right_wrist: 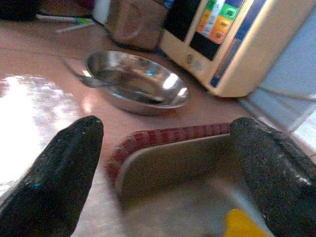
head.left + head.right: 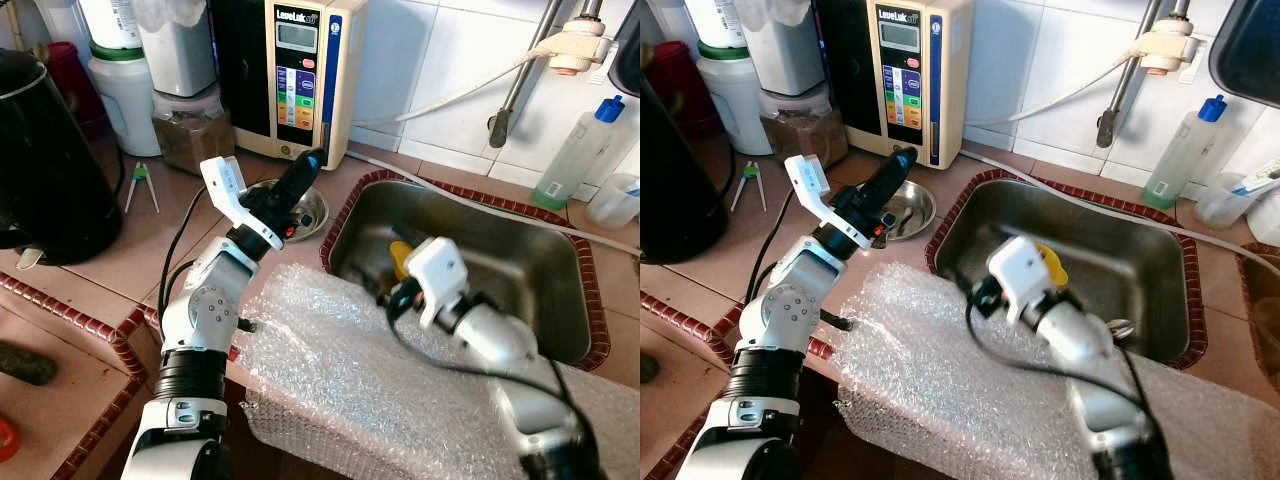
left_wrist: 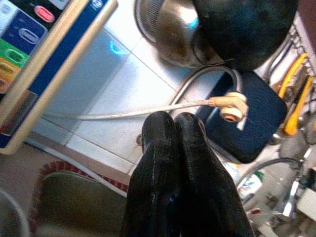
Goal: Kitchen organization
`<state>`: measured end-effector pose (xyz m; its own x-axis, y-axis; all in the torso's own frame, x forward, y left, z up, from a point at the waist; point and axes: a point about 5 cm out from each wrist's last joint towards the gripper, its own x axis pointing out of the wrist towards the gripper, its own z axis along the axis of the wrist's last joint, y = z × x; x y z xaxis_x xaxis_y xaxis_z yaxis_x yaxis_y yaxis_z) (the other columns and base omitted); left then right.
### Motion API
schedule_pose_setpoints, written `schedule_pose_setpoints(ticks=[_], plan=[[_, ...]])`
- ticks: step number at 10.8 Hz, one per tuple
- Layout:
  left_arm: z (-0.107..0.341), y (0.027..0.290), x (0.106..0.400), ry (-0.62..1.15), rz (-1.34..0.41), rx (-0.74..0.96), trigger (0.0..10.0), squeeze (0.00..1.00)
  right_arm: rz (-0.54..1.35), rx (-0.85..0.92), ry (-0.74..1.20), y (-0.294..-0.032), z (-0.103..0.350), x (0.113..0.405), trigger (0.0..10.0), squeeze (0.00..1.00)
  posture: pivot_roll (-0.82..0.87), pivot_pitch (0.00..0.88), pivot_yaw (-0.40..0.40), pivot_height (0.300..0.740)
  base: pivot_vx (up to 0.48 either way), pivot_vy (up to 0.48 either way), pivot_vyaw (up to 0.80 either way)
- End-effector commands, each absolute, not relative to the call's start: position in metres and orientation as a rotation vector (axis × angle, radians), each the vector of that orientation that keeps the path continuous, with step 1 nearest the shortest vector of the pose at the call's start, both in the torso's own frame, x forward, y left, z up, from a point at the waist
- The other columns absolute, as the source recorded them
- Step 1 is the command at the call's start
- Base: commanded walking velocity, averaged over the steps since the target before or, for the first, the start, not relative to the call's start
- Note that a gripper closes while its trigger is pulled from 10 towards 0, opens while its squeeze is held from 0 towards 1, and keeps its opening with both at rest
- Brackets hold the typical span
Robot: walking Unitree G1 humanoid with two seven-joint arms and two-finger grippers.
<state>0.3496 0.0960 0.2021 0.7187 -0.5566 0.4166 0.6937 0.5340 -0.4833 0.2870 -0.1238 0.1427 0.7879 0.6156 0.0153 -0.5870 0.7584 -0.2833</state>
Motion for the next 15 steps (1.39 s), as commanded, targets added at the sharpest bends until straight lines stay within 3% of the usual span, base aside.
schedule_pose_setpoints(ticks=[1,2,3,8,15], plan=[[0.203,0.097,0.351,-0.228,-0.715,-0.618,2.9,0.0,0.695,-0.221,-0.087,-0.119,0.143,0.279,10.0,0.0,0.01,0.0,-0.034,0.74,0.0,0.0,0.0],[0.198,0.101,0.351,-0.221,-0.668,-0.545,10.0,0.62,0.726,-0.22,0.015,-0.12,0.124,0.261,10.0,0.0,0.01,0.0,-0.028,0.74,0.0,0.0,0.0],[0.186,0.103,0.345,-0.199,-0.66,-0.466,10.0,1.0,0.699,-0.13,0.062,-0.124,0.114,0.242,10.0,0.0,0.0,0.0,-0.026,0.74,0.0,0.0,0.0],[0.173,0.099,0.343,-0.164,-0.664,-0.332,10.0,1.0,0.721,-0.08,0.1,-0.115,0.115,0.226,10.0,0.0,-0.01,0.0,-0.006,0.74,0.0,0.0,0.0],[0.137,0.128,0.321,-0.207,-0.534,-0.117,10.0,1.0,0.784,-0.033,0.143,-0.1,0.109,0.219,10.0,0.0,0.0,0.0,-0.022,0.74,0.0,0.0,0.0]])
